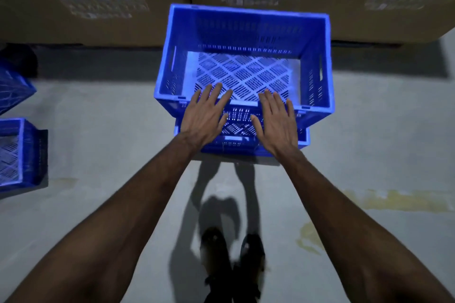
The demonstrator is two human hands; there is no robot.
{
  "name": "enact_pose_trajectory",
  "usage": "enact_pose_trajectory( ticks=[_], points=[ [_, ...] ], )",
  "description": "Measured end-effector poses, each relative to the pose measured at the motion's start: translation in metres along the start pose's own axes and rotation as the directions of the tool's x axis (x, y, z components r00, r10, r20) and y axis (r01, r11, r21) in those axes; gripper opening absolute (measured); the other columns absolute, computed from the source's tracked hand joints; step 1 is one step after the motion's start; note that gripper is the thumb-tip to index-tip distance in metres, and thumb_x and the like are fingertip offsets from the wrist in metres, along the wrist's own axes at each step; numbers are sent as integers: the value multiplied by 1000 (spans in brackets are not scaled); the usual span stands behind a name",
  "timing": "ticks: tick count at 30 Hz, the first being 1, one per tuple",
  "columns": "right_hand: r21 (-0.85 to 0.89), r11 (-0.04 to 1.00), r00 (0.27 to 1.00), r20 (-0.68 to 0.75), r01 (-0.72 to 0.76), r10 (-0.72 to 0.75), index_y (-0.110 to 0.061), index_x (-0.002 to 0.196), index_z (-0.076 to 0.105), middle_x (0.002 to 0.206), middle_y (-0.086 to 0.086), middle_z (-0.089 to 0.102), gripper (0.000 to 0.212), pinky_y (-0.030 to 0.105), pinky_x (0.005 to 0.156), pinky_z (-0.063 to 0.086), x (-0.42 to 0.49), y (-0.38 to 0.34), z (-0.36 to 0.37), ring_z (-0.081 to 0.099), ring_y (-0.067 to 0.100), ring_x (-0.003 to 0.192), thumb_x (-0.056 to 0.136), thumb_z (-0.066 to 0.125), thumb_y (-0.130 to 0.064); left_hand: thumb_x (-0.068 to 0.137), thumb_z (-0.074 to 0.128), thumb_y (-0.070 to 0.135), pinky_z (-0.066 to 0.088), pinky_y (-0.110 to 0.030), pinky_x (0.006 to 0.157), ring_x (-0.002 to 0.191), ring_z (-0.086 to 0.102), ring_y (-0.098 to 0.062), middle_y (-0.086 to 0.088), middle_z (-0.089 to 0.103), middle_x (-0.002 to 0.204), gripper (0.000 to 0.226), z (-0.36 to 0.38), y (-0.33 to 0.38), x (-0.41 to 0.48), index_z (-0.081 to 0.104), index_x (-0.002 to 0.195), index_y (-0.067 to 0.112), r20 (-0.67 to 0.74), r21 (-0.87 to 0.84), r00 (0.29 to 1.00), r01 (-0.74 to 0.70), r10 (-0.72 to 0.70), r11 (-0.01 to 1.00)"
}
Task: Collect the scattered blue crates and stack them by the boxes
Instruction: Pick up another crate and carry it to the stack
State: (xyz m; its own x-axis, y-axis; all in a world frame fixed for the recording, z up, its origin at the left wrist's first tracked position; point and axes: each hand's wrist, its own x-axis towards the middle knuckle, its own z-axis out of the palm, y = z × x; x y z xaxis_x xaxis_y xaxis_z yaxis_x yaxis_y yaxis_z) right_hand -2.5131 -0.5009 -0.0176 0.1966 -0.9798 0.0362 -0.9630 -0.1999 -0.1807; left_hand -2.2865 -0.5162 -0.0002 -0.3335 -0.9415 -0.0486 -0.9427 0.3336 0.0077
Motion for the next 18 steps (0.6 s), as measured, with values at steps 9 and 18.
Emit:
enact_pose_trajectory(
  ticks=[9, 18],
  points=[
    [54, 997, 981, -191, 51, -40, -20, 118, 58, 115, 1, 63, 21, 50, 117, 26, 24, 21, 34, 54, 25, 117, 108, 41, -26, 111, 35, 29, 35, -46, 95, 96, 51, -34, -15, 58, 108, 29, 38, 8, 19, 54, 118, 9, -191, -144, 980, 33, -60, 989],
    [128, 991, 991, -135, 28, -10, -19, 109, 59, 105, 1, 66, 18, 50, 115, 25, -32, 18, 25, 58, 27, 112, 95, 54, -8, 85, 65, -2, 37, -44, 81, 87, 53, -33, -9, 56, 95, 27, 46, 32, -29, 55, 104, 13, -167, -204, 984, 32, -67, 978]
  ],
)
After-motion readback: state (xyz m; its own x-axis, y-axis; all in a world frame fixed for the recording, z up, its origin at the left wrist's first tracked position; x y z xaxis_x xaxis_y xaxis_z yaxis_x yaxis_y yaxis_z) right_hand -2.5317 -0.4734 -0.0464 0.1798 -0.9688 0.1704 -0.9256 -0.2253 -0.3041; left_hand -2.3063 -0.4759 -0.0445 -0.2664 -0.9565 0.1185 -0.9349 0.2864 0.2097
